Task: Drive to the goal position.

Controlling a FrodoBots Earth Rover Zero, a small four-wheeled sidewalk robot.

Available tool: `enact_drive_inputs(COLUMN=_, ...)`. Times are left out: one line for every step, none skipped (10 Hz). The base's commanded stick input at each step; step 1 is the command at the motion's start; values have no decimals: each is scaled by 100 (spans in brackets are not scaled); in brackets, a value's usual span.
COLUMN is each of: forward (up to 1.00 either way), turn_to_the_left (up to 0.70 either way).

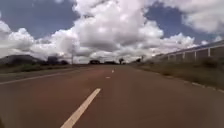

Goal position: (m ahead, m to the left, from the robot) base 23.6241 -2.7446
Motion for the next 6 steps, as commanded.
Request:
enact_drive_inputs(forward=100, turn_to_the_left=0)
enact_drive_inputs(forward=100, turn_to_the_left=0)
enact_drive_inputs(forward=100, turn_to_the_left=0)
enact_drive_inputs(forward=100, turn_to_the_left=0)
enact_drive_inputs(forward=100, turn_to_the_left=0)
enact_drive_inputs(forward=100, turn_to_the_left=0)
